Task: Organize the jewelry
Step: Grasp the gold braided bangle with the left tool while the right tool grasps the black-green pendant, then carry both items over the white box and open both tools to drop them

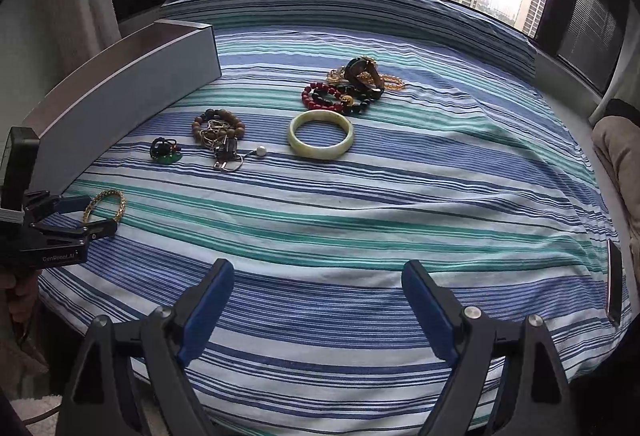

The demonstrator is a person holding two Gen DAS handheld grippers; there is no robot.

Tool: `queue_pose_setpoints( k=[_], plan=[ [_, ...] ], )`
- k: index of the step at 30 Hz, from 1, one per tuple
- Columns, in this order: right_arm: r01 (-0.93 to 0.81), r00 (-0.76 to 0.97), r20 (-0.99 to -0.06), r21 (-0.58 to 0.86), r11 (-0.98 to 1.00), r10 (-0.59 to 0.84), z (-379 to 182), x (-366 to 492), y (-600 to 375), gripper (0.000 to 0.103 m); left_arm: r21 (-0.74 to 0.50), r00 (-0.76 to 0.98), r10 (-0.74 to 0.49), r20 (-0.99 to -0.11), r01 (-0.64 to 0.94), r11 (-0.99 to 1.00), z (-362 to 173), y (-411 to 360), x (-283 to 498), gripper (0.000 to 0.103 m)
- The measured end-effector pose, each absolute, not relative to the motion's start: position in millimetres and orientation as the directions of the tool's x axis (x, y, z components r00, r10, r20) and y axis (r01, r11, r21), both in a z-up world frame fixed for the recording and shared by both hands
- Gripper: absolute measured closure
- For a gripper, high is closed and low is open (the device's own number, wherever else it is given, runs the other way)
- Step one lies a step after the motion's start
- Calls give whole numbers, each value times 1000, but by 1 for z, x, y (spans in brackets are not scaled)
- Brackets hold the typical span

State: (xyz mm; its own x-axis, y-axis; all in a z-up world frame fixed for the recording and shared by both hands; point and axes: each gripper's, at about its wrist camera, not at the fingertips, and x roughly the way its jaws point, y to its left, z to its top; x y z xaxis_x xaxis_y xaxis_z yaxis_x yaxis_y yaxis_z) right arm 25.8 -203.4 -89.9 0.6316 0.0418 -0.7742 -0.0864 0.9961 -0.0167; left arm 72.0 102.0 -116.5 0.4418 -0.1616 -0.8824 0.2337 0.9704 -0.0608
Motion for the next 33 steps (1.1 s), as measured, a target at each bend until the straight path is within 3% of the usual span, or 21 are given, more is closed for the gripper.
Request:
queue_pose_setpoints(
  k=[4, 10, 11, 12, 14, 18, 20, 24, 28, 33],
  plan=[
    [-133, 623, -779, -9, 991, 76, -88, 32, -199, 15, -112, 463, -215, -860, 240, 964, -107, 116, 58, 6],
    [-389, 547, -787, 61, 919, 284, -88, 73, -162, 15, 17, 491, -139, -860, 301, 954, -121, 88, 68, 8],
    [-439, 530, -782, 78, 895, 328, -87, 86, -152, 15, 17, 486, -132, -864, 290, 957, -125, 88, 71, 14],
    [-480, 510, -781, 89, 873, 360, -88, 99, -141, 15, 4, 479, -136, -867, 280, 960, -129, 89, 74, 26],
    [-556, 467, -787, 92, 826, 403, -91, 123, -116, 16, -10, 494, -149, -857, 273, 962, -129, 91, 74, 35],
    [-670, 403, -807, 60, 740, 431, -104, 159, -68, 17, -33, 504, -157, -850, 246, 969, -129, 94, 71, 36],
    [-713, 379, -811, 51, 700, 445, -109, 170, -48, 31, -51, 504, -157, -849, 217, 975, -127, 99, 70, 36],
    [-752, 294, -833, 100, 652, 468, -124, 190, -21, 41, -94, 501, -170, -848, 173, 980, -123, 110, 66, 36],
    [-744, 266, -848, 123, 657, 459, -137, 205, -15, 85, -111, 509, -169, -844, 142, 984, -112, 119, 58, 36],
    [-693, 264, -823, 201, 692, 503, -115, 203, -36, 89, -153, 545, -182, -819, 98, 983, -75, 131, 45, 36]
  ],
)
